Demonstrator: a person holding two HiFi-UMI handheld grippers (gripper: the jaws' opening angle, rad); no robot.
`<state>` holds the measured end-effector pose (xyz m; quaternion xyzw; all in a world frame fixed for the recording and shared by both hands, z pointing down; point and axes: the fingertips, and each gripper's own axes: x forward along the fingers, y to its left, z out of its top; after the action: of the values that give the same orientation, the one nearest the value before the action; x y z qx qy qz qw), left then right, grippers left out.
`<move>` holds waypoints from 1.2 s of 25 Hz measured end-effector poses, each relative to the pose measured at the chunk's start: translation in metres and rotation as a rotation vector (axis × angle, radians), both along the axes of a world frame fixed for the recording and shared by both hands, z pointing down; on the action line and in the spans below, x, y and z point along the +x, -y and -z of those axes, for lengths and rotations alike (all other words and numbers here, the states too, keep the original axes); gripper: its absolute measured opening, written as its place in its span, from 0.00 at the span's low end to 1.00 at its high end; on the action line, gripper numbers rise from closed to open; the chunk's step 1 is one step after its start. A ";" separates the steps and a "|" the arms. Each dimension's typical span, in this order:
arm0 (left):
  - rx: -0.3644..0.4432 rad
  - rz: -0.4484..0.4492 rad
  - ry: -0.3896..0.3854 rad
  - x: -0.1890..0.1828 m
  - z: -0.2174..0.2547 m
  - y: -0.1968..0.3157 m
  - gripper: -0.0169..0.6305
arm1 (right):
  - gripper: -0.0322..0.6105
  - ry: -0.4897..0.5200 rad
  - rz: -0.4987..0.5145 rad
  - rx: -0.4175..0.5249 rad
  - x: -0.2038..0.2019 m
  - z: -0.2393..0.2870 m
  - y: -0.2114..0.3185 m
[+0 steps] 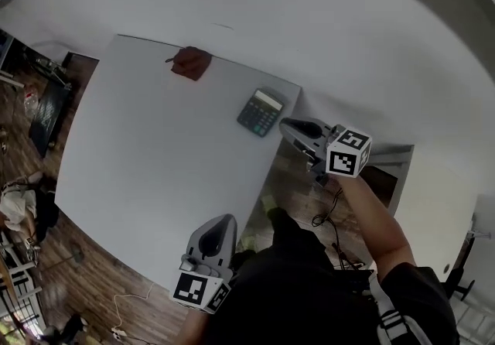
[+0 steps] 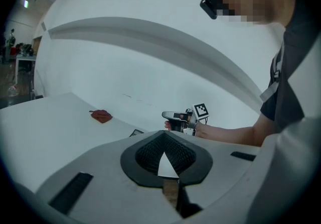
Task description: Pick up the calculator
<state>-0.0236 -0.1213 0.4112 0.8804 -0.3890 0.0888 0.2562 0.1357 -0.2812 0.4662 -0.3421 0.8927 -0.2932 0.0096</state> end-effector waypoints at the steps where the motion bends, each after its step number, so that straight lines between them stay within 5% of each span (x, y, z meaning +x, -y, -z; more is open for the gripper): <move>1: -0.016 0.022 0.009 -0.002 -0.004 0.004 0.04 | 0.07 -0.023 -0.001 -0.013 0.005 -0.016 0.016; 6: -0.088 0.121 0.048 -0.015 -0.020 0.019 0.04 | 0.07 -0.192 -0.002 -0.091 0.024 -0.101 0.080; 14: -0.144 0.197 0.075 -0.023 -0.037 0.034 0.04 | 0.18 -0.264 0.037 -0.227 0.038 -0.187 0.136; 21: -0.146 0.191 0.047 -0.011 -0.039 0.048 0.04 | 0.18 -0.177 0.055 -0.387 0.038 -0.236 0.144; 30: -0.105 0.207 -0.005 -0.004 -0.030 0.066 0.04 | 0.18 -0.143 0.120 -0.467 0.028 -0.260 0.140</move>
<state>-0.0276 -0.1872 0.4417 0.8212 -0.4719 0.0799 0.3108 0.1638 -0.4209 0.7259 -0.3014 0.8178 -0.4666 -0.1505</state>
